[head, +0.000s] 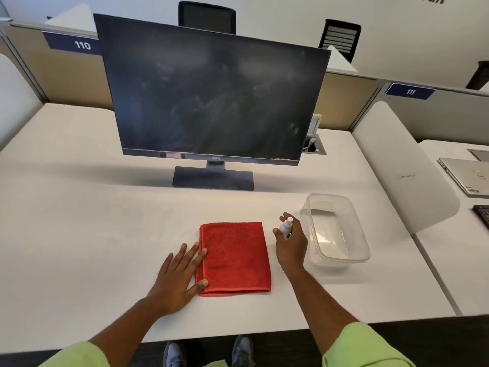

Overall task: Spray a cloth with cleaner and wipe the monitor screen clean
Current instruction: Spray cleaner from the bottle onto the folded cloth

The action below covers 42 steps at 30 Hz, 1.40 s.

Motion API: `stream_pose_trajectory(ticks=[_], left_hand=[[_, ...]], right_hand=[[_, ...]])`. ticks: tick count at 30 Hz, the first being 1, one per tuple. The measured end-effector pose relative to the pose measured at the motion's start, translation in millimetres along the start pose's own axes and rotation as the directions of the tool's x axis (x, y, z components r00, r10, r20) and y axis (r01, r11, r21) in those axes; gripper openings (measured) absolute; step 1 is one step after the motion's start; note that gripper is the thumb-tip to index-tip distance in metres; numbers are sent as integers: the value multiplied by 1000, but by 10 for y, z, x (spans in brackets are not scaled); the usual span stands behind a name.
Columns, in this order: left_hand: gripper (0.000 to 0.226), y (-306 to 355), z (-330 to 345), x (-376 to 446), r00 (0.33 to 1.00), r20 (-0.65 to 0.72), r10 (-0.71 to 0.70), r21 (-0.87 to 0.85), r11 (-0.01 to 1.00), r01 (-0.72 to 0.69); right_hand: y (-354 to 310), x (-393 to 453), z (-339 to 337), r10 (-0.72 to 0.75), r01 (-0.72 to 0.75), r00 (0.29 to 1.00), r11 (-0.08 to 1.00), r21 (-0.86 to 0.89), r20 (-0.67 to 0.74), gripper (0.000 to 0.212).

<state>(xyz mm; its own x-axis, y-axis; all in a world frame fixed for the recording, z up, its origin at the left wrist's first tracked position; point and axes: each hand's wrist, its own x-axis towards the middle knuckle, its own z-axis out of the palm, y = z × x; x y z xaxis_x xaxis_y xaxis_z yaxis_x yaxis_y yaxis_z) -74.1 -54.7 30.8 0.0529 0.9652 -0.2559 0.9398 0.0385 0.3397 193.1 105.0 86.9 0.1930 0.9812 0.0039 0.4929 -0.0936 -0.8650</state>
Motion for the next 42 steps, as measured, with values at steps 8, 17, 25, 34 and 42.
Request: stream_pose_trajectory(ticks=[8,17,25,34,42], left_hand=[[80,-10,11,-4,1000,2,3,-24,1000,-3],[81,4,-13,-9,1000,-16,9,-50,999,-10],[88,150,-14,18,974,-159,-159,-320,942,101],[62,631,-305,379,760,-83,-645,-598,642,479],[58,529,-424,417,759,110,-642,-728,468,502]], right_hand=[[126,-15,10,62,-62,998,998,-29,-9,64],[140,-147,-40,114,-114,993,993,-9,37,77],[197,-899,26,236,-230,970,969,-94,56,50],[-36,-661,183,355,-283,904,915,-288,240,71],[-248,-580,168,459,-591,738,793,146,494,24]])
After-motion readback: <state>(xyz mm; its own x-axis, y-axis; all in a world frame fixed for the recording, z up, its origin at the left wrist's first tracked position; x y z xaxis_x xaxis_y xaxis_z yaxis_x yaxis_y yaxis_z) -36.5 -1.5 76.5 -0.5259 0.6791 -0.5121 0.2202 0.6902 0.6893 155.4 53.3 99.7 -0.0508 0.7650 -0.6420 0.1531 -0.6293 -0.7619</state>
